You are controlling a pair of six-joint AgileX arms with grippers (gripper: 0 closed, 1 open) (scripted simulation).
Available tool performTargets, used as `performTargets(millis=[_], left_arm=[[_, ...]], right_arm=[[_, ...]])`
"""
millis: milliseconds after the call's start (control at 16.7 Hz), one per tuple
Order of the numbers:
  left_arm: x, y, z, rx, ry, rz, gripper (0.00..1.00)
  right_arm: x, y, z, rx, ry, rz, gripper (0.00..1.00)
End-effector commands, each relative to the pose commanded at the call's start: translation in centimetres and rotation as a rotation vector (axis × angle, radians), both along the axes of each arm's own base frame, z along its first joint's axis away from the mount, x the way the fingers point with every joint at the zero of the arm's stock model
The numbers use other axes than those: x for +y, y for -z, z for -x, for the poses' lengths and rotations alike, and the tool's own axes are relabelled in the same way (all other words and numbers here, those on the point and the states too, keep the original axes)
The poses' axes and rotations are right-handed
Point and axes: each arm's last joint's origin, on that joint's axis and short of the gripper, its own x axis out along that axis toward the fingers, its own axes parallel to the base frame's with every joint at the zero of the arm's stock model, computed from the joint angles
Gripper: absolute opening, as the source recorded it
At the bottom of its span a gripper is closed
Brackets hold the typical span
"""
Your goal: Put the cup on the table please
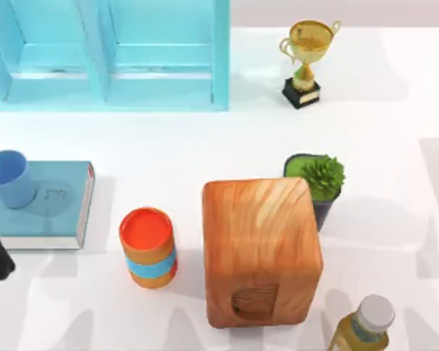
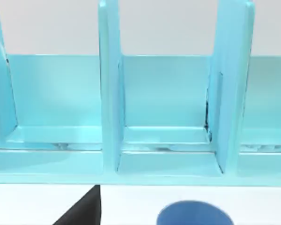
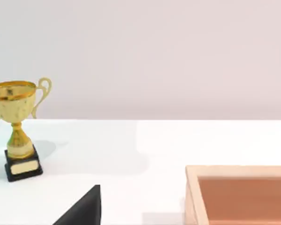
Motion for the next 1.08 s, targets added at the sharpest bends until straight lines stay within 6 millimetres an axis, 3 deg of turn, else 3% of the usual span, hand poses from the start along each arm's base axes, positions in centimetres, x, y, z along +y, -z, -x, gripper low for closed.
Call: performTargets(millis=[300,600,840,1080], left_arm=[[-0.1,-1.1,0.0,0.056,0.017,0.001,1.00],[-0.5,-6.5,-1.3,0.321,0.059,0.012,1.00],[-0.9,-12.0,-5.6,0.635,0.063,0.024,1.00],[-1.5,-14.9,-13.1,0.981,0.041,0.026,1.00]], right_arm=[[0.0,0.0,0.0,0.000,0.000,0.000,1.00],[0.0,0.0,0.0,0.000,0.000,0.000,1.00],[0.0,0.0,0.0,0.000,0.000,0.000,1.00],[0.0,0.0,0.0,0.000,0.000,0.000,1.00]])
